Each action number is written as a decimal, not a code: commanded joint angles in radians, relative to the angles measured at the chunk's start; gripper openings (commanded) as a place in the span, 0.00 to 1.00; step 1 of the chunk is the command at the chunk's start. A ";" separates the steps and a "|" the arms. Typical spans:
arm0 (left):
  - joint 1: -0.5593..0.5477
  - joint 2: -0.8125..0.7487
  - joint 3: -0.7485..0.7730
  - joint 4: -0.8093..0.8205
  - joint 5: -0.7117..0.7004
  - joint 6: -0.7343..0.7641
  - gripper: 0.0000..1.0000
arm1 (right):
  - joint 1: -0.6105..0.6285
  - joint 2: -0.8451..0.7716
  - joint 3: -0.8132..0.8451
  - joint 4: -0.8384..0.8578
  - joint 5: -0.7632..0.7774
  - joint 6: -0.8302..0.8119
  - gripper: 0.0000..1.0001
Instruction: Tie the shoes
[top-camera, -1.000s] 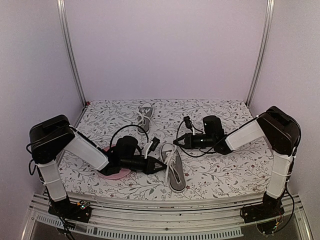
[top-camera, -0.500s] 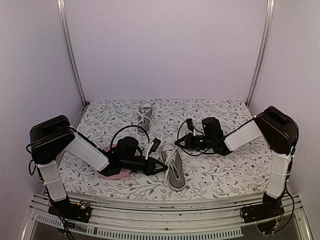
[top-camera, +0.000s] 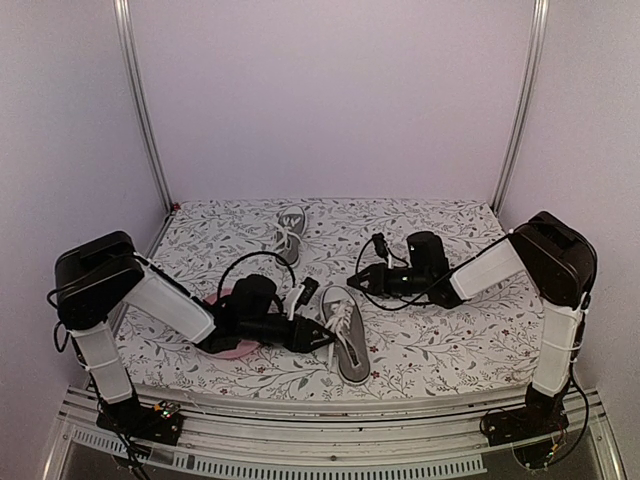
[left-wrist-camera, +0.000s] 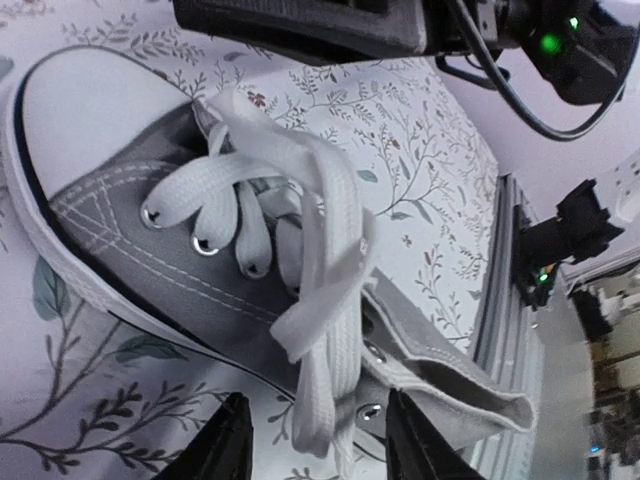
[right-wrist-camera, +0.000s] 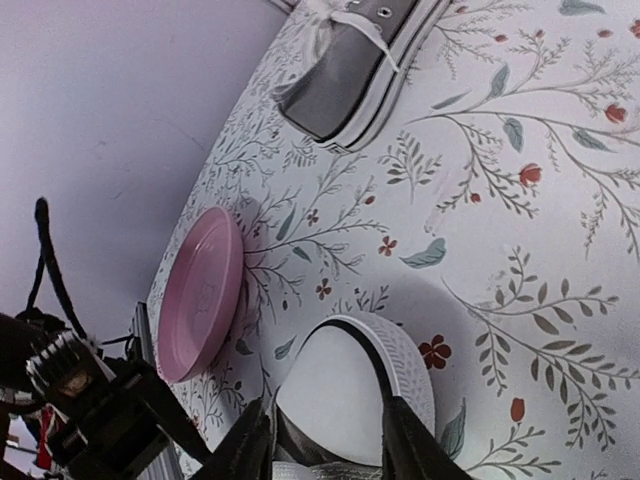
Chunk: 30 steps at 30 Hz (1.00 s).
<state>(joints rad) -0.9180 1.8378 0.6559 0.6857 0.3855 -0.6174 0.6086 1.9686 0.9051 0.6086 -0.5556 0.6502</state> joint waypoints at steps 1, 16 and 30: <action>0.004 -0.119 0.017 -0.096 -0.082 0.041 0.55 | -0.009 -0.046 -0.006 0.019 -0.032 -0.063 0.46; 0.008 -0.036 0.248 -0.375 -0.103 0.128 0.63 | 0.019 -0.194 -0.218 0.060 -0.041 -0.088 0.46; 0.015 0.020 0.282 -0.379 -0.119 0.119 0.52 | 0.068 -0.078 -0.163 0.121 -0.075 -0.034 0.34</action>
<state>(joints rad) -0.9112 1.8427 0.9173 0.3088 0.2752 -0.5049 0.6720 1.8732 0.7128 0.6903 -0.6128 0.6025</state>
